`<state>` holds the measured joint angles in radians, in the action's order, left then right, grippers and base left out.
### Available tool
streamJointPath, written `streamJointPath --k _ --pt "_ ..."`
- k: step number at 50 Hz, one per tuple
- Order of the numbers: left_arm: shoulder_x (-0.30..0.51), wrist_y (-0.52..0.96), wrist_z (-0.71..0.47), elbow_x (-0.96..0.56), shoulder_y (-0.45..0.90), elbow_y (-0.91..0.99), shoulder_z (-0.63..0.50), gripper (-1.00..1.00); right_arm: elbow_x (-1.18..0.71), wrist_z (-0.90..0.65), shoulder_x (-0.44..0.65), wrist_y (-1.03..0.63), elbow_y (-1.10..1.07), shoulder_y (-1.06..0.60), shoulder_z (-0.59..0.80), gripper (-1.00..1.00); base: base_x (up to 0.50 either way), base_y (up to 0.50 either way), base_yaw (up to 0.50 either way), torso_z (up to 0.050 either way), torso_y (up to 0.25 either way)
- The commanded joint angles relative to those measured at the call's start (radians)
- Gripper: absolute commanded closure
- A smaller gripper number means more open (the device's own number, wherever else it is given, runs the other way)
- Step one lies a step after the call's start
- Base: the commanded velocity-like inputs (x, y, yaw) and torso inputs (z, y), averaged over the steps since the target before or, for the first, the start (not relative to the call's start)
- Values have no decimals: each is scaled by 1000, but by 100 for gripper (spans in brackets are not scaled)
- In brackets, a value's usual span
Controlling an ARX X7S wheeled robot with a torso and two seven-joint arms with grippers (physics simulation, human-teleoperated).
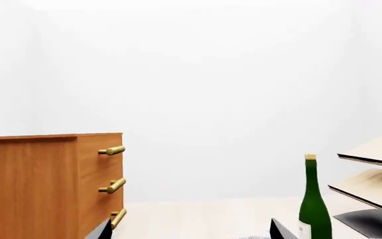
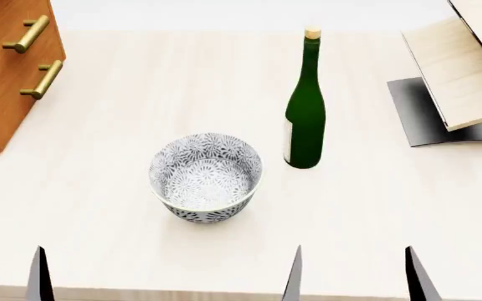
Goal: Put the wine bottle on the wine rack.
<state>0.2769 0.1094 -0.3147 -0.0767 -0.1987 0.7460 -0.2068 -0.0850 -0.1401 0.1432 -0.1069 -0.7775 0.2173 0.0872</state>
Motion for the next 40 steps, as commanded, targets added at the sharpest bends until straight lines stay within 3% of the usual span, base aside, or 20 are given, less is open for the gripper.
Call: streamJointPath --k 1,18,40 --pt "21 -59 -26 40 -51 118 -2 -100 26 -16 17 101 -96 52 10 -100 0 0 0 0 0" --pt "24 -107 -42 65 -58 112 -8 -100 24 -30 36 113 -97 57 23 -100 11 0 0 0 0" --pt "30 -107 -53 69 -54 101 -17 -100 24 -50 55 106 -89 53 38 -100 165 0 0 0 0"
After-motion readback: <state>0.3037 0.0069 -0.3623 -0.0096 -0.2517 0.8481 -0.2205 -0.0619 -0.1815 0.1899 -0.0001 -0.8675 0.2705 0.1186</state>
